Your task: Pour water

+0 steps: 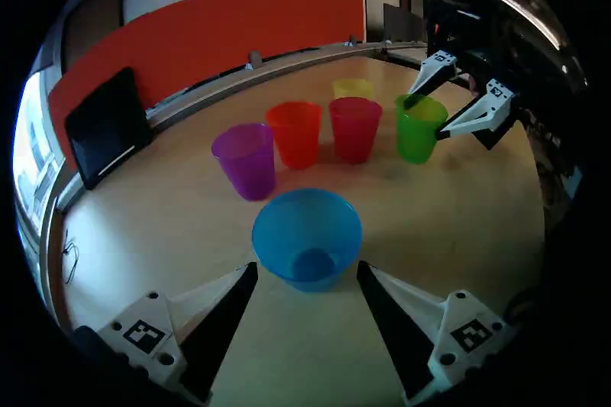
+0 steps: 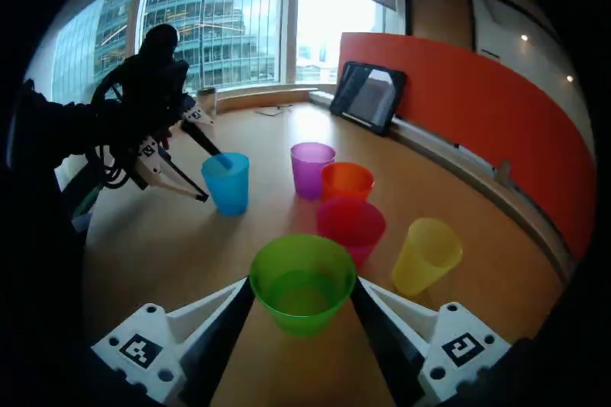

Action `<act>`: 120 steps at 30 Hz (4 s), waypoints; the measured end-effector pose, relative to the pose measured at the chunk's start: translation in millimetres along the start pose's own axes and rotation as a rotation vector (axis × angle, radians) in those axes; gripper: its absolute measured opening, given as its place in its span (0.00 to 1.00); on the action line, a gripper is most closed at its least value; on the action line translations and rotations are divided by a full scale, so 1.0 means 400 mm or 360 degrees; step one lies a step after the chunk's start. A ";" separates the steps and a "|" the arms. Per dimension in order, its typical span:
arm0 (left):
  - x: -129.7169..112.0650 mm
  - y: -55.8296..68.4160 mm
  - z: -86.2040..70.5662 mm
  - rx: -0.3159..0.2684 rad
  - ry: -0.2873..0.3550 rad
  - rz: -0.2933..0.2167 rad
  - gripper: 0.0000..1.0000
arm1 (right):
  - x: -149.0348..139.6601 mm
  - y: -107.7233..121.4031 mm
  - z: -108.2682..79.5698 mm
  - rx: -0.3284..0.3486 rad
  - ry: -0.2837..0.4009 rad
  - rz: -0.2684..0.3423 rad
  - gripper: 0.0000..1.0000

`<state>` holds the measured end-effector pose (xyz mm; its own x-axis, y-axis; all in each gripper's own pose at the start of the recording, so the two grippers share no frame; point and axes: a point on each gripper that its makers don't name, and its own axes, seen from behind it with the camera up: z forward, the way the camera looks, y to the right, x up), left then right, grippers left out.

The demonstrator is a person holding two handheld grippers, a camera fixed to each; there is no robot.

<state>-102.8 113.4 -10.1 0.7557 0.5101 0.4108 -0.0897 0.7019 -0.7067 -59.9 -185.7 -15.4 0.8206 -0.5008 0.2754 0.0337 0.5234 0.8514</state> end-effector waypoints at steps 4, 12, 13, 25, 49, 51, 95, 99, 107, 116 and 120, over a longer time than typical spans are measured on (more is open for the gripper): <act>-0.004 -0.002 -0.010 0.0008 0.0006 -0.0009 0.97 | -0.011 -0.002 0.009 0.0001 -0.0010 0.0007 0.91; -0.006 0.003 -0.024 0.0006 0.0013 -0.0020 0.97 | -0.024 -0.004 0.022 0.0001 -0.0023 0.0015 0.91; -0.005 0.004 -0.025 0.0005 0.0014 -0.0019 0.97 | -0.026 -0.005 0.024 0.0002 -0.0023 0.0017 0.91; -0.005 0.004 -0.032 0.0001 0.0023 -0.0030 0.97 | -0.037 -0.001 0.027 -0.0010 -0.0023 0.0048 0.91; -0.027 -0.006 -0.065 0.0046 0.0032 -0.0077 0.97 | -0.060 0.005 -0.030 -0.0121 -0.0003 0.0096 1.00; -0.030 -0.010 -0.071 0.0062 0.0035 -0.0087 0.97 | -0.060 0.005 -0.044 -0.0139 0.0011 0.0103 1.00; 0.110 -0.216 -0.406 0.0991 0.0861 -0.0398 0.97 | 0.041 0.216 -0.403 -0.1198 0.0689 0.0398 1.00; 0.125 -0.223 -0.423 0.1051 0.0922 -0.0421 0.97 | 0.058 0.233 -0.420 -0.1298 0.0749 0.0396 1.00; 0.157 -0.218 -0.444 0.1108 0.1034 -0.0457 0.97 | 0.095 0.251 -0.478 -0.1483 0.0892 0.0433 1.00; 0.152 -0.215 -0.437 0.1134 0.1063 -0.0476 0.97 | 0.077 0.248 -0.491 -0.1548 0.0937 0.0495 1.00; 0.146 -0.214 -0.422 0.1141 0.1064 -0.0484 0.97 | 0.072 0.246 -0.487 -0.1568 0.0926 0.0491 1.00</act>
<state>58.4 -0.8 -23.1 0.9984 0.0334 -0.0448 -0.0346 0.9991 -0.0259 78.2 -14.3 -10.7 0.9986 -0.0049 -0.0524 0.0051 1.0000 0.0035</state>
